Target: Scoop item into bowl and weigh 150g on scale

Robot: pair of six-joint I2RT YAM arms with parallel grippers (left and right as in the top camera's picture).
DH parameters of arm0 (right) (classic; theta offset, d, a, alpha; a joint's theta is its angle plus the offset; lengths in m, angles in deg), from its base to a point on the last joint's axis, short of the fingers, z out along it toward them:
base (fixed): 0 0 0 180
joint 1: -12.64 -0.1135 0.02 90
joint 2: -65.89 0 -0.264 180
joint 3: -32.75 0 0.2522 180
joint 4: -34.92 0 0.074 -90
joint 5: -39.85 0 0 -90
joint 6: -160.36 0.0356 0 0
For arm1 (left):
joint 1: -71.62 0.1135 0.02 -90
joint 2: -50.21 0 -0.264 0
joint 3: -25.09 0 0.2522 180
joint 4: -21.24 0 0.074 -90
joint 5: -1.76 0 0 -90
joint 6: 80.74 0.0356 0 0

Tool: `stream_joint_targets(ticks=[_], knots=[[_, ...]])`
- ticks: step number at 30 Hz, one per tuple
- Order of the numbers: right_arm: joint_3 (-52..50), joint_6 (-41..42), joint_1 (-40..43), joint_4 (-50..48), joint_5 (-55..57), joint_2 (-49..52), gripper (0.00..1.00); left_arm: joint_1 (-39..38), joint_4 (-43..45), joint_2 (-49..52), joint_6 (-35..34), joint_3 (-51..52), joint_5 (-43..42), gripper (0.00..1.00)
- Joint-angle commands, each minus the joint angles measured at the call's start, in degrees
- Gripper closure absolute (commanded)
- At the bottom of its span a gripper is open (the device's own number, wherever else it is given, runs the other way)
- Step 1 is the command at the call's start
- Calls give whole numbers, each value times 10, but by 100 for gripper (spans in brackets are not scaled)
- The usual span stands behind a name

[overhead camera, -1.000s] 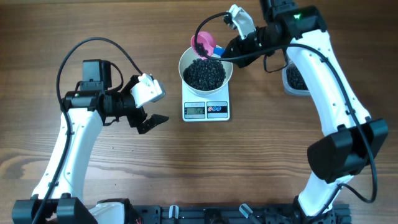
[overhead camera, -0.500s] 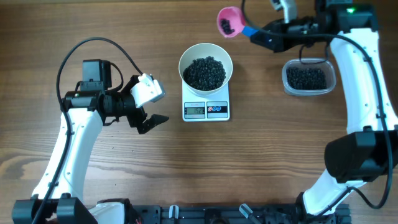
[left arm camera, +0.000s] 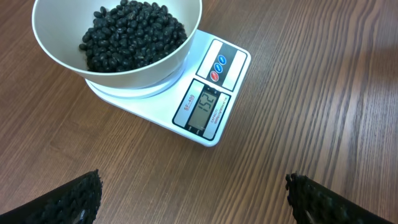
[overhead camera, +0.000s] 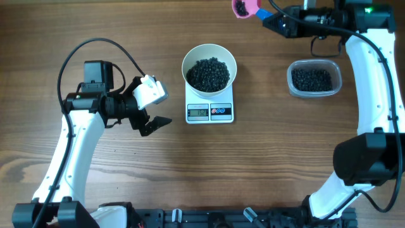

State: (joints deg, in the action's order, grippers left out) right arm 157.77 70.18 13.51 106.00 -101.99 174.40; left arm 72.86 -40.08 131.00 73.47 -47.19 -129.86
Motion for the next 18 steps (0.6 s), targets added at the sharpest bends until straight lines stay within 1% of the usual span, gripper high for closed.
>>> stream_joint_targets(ticks=[1, 2, 5, 9, 10, 12, 15, 18], knots=[[10, 38, 0, -4, 16, -20, 96, 2, 0, 2, -3, -3, -3, 0], [10, 41, 0, -5, 16, -20, 96, 2, 0, 2, -3, -3, -3, 0], [9, 83, 13, -17, 14, -20, 96, 2, 0, 2, -3, -3, -3, 0], [9, 92, 46, -7, -22, -20, 96, 2, 0, 2, -3, -3, -3, 0], [9, 89, 70, 8, -23, -20, 96, 2, 0, 2, -3, -3, -3, 0], [9, 47, 102, 47, -23, -20, 95, 2, 0, 2, -3, -3, -3, 0], [9, -25, 151, 136, -13, -20, 96, 2, 0, 2, -3, -3, -3, 0], [9, -104, 192, 236, 39, -20, 96, 2, 0, 2, -3, -3, -3, 0]])
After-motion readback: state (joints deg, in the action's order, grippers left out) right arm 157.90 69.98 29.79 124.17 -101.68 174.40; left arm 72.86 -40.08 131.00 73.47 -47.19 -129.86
